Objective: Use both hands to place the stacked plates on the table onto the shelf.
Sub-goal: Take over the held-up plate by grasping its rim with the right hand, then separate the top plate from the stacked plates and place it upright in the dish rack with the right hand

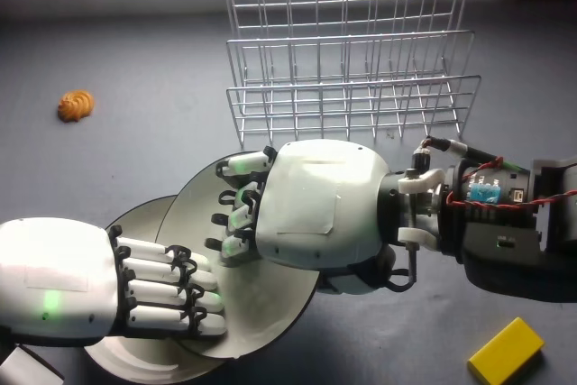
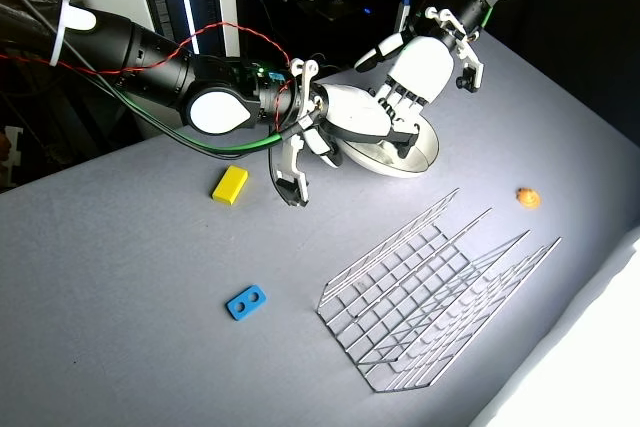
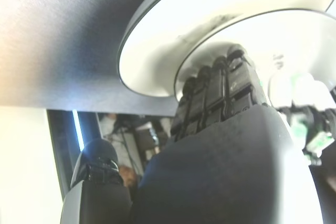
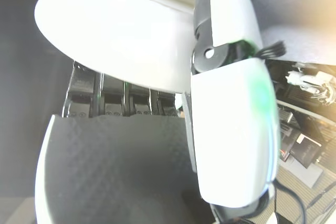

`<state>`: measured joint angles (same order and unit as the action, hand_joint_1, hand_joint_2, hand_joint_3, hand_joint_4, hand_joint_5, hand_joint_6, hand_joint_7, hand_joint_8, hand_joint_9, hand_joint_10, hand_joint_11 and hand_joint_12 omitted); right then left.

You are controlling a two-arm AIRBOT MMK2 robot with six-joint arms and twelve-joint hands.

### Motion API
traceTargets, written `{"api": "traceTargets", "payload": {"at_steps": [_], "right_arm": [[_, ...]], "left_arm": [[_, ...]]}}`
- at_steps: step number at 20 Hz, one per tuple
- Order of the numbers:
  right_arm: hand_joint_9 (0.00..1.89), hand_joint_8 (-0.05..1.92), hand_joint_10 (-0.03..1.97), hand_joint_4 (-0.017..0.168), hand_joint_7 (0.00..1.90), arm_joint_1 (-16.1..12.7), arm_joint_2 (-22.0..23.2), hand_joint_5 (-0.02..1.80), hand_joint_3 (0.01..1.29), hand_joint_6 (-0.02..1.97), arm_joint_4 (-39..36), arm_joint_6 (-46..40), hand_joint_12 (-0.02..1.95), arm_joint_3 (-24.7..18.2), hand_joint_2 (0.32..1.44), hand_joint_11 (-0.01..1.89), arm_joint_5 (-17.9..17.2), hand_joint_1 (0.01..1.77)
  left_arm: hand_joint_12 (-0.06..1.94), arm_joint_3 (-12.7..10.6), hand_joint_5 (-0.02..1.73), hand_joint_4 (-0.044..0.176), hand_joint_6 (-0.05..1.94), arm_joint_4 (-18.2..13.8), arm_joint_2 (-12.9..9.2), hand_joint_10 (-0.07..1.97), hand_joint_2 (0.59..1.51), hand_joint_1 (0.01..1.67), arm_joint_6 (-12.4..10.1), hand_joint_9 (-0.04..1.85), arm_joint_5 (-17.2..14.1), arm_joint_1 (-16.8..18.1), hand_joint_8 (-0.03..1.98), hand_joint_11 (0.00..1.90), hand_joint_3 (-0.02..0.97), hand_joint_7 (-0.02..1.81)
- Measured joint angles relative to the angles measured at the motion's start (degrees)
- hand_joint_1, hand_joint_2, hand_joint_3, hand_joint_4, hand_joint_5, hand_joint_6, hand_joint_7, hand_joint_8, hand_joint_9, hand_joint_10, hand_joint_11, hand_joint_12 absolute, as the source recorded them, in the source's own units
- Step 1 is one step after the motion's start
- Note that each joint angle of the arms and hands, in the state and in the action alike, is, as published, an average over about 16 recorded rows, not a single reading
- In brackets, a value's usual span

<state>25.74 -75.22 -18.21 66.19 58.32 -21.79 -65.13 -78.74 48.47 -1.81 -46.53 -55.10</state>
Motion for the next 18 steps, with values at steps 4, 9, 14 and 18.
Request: {"api": "traceTargets", "payload": {"at_steps": [4, 9, 14, 18], "right_arm": [[0.62, 0.35, 0.55, -0.002, 0.68, 0.24, -0.47, 0.65, 0.01, 0.48, -0.28, 0.15, 1.45, 0.29, 0.97, 0.35, -0.71, 1.24], [0.75, 0.62, 0.83, -0.003, 0.79, 0.23, -0.64, 0.73, 0.01, 0.84, -0.42, 0.18, 1.52, 0.22, 0.97, 0.54, -1.67, 1.23], [0.8, 0.85, 1.13, -0.004, 0.82, -0.09, -0.37, 0.74, 0.01, 1.09, -0.03, 0.05, 1.54, -0.56, 0.97, 0.62, -1.94, 1.23], [0.83, 0.93, 1.15, 0.0, 0.84, -1.05, 0.5, 0.77, 0.01, 1.14, 1.48, -0.34, 1.53, -1.8, 0.98, 0.64, -1.68, 1.24]], "left_arm": [[0.01, -0.29, 0.04, -0.006, -0.01, 0.75, -0.03, 0.0, 1.123, 0.03, -0.03, 0.02, -0.21, 0.41, -0.01, 0.03, 0.018, 0.03], [0.02, -0.95, 0.05, -0.002, 0.0, 2.98, -0.59, 0.0, 1.125, 0.03, -0.06, 0.03, -0.42, 1.86, 0.0, 0.04, 0.019, 0.04], [0.03, -2.33, 0.06, 0.001, 0.01, 6.64, -2.0, 0.01, 1.125, 0.03, -0.06, 0.04, -0.05, 3.83, 0.01, 0.04, 0.019, 0.06], [0.04, -3.69, 0.06, 0.002, 0.01, 9.53, -3.71, 0.01, 1.123, 0.03, -0.05, 0.04, 1.34, 5.45, 0.02, 0.04, 0.019, 0.07]]}}
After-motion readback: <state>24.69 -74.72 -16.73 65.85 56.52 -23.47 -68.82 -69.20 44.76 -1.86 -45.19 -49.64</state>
